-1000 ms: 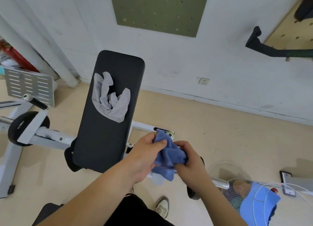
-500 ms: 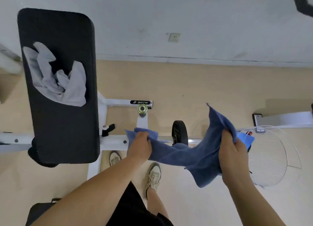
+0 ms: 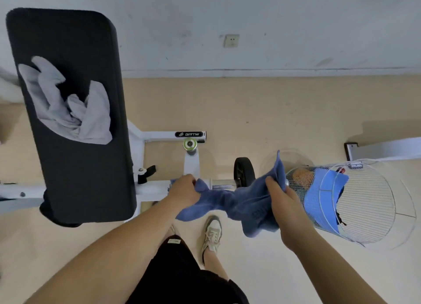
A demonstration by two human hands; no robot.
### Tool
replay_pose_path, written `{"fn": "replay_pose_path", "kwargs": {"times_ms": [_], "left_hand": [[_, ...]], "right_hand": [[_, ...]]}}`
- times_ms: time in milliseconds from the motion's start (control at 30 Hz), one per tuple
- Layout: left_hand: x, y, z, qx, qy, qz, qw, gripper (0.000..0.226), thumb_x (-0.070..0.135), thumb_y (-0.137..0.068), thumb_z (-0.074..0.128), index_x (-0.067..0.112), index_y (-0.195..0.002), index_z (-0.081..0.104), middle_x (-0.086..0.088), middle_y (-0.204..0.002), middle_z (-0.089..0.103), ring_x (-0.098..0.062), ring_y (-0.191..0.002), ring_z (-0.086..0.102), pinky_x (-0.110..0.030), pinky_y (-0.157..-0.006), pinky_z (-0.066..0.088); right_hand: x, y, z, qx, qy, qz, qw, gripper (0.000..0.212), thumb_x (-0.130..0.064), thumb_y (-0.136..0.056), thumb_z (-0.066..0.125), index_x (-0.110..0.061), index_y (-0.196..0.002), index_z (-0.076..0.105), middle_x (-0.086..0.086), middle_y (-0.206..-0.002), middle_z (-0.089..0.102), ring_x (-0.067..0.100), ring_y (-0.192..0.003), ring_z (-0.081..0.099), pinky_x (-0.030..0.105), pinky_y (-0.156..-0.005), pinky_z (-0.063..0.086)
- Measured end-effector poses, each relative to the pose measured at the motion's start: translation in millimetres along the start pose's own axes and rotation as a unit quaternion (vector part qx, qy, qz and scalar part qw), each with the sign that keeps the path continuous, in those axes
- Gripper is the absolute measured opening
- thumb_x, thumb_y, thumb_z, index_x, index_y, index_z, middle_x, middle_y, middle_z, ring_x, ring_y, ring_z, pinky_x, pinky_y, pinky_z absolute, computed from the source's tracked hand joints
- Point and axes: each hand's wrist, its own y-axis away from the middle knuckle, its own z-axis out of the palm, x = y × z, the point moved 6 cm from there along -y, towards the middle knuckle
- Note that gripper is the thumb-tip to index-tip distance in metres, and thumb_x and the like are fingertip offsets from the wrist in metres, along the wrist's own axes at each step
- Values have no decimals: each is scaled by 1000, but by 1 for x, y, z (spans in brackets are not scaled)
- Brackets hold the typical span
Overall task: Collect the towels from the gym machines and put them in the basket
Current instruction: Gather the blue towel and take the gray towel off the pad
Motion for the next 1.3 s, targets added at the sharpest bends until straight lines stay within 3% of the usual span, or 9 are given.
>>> {"fn": "replay_pose_path", "kwargs": {"times_ms": [167,300,467,633,767,900,1033,1167,1300], "left_hand": [[-16,79,-82,109,191,33,975,24,38,-93,71,15,-96,76,-3,-88,78,-23,-86,73,-42,-76,58],[-15,147,-158,243,181,97,948,38,45,-105,51,41,-67,58,10,-57,52,-8,-55,45,-28,-56,39],[-13,213,-234,382,151,152,899,31,41,-105,50,28,-102,77,8,-77,68,-6,-71,50,-22,-68,44],[-1,214,-237,273,293,159,902,42,47,-103,49,12,-103,72,-9,-86,71,-25,-79,65,-42,-75,57],[-20,191,-257,212,426,124,871,24,26,-107,54,23,-122,73,5,-112,76,-6,-103,70,-20,-91,55],[-42,169,-273,79,465,120,874,14,16,-100,62,12,-106,74,-17,-98,74,-13,-89,68,-42,-93,58],[-89,133,-291,19,654,21,756,21,2,-100,58,-10,-111,72,-25,-103,78,-27,-89,78,-43,-84,66],[-162,63,-325,193,400,-86,892,16,15,-96,59,12,-104,73,-10,-109,77,-22,-93,71,-44,-92,61],[-186,-14,-339,178,192,-59,963,30,25,-99,55,17,-127,56,-7,-126,61,-28,-110,61,-35,-94,48]], "right_hand": [[-21,28,30,-56,-46,5,997,19,-33,-106,54,-28,-88,58,-1,-91,66,16,-83,63,34,-68,49],[-48,47,70,-113,16,-33,993,19,-32,-106,53,-19,-97,65,10,-96,72,24,-88,69,40,-80,55],[-95,65,132,-175,59,-99,978,27,-32,-108,47,-16,-105,68,5,-85,75,19,-78,67,31,-67,51],[-110,85,222,-297,-78,-2,952,56,-47,-107,46,-4,-136,67,10,-102,79,21,-90,73,32,-91,52],[-125,76,262,-299,-115,0,947,62,-57,-101,51,-8,-137,67,24,-133,71,36,-129,66,54,-119,42],[-148,67,292,-302,-15,-56,952,55,-49,-94,68,-3,-122,73,28,-112,75,37,-106,74,50,-97,58],[-154,45,308,-241,-13,-76,967,40,-20,-106,55,14,-127,59,29,-73,57,32,-64,56,41,-61,50],[-153,30,314,-201,26,-98,974,47,-25,-111,44,15,-111,69,17,-65,41,25,-55,30,32,-53,27],[-148,12,306,-145,-6,-99,984,48,-29,-109,52,16,-105,66,12,-54,45,20,-40,35,29,-45,34]]}}
